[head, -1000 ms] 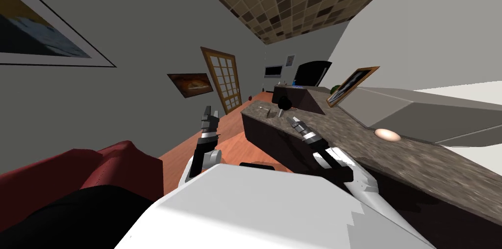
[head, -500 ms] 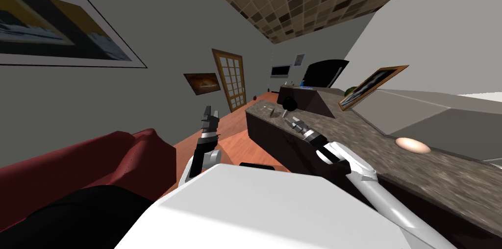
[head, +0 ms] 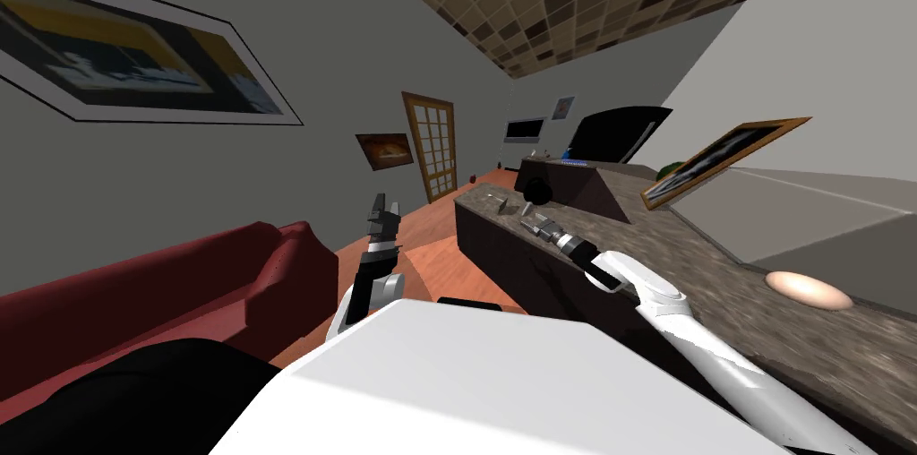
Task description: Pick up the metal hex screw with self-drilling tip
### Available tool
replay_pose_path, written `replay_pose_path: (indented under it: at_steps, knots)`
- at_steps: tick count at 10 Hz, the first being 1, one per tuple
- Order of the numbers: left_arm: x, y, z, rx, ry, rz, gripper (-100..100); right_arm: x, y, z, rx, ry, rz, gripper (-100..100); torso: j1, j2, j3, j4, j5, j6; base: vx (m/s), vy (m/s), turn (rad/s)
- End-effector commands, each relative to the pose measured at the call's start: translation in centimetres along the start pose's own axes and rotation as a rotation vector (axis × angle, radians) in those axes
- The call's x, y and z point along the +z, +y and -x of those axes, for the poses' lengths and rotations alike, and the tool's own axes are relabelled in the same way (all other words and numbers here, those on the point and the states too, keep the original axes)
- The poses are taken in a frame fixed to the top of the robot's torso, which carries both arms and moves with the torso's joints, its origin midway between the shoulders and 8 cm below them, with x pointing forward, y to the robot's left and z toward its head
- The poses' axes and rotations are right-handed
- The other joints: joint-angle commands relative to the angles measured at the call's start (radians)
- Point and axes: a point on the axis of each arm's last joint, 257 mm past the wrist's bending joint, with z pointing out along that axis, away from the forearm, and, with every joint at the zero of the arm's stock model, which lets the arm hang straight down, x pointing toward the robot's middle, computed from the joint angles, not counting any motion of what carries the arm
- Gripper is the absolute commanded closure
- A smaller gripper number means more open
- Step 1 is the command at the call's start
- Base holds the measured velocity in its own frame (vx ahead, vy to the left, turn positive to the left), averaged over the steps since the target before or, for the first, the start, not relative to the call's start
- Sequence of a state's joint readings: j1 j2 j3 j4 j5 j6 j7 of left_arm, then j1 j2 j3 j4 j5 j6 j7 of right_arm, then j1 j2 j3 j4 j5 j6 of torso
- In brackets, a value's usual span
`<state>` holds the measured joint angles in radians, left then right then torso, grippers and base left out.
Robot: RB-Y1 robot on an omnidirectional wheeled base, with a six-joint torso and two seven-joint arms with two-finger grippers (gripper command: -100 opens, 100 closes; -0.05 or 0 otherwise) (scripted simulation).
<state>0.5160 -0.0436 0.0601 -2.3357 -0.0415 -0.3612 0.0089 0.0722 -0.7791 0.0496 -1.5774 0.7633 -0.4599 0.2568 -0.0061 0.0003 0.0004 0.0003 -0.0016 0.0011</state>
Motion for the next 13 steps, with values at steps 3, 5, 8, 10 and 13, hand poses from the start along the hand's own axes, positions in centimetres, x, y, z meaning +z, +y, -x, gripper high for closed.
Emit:
replay_pose_path:
  at_steps: [3,5,8,10,13]
  knots:
    - [0.0,0.0,0.0,0.0,0.0,0.0,0,-0.3,-2.2,-3.0,-0.218,0.124,0.046,-100,0.0,-0.001,0.0,0.0,0.0,0.0,-0.03,-0.054,0.206]
    - [0.0,0.0,0.0,0.0,0.0,0.0,0,-0.5,-3.2,-4.1,-0.326,0.179,0.078,-100,0.0,-0.001,0.0,0.0,0.0,0.0,-0.018,-0.057,0.185]
    - [0.0,0.0,0.0,0.0,0.0,0.0,0,-1.1,-4.4,-5.7,-0.438,0.25,0.111,-100,0.0,-0.004,-0.002,-0.001,0.0,0.0,0.01,-0.045,0.141]
    - [0.0,0.0,0.0,0.0,0.0,0.0,0,-1.8,-5.6,-7.0,-0.534,0.309,0.147,-100,0.001,-0.005,-0.003,-0.001,0.0,0.0,0.03,-0.041,0.16]
    - [0.0,0.0,0.0,0.0,0.0,0.0,0,-3.4,-7.9,-9.1,-0.706,0.419,0.229,-100,0.0,-0.005,-0.003,-0.001,0.0,0.001,0.034,-0.057,0.155]
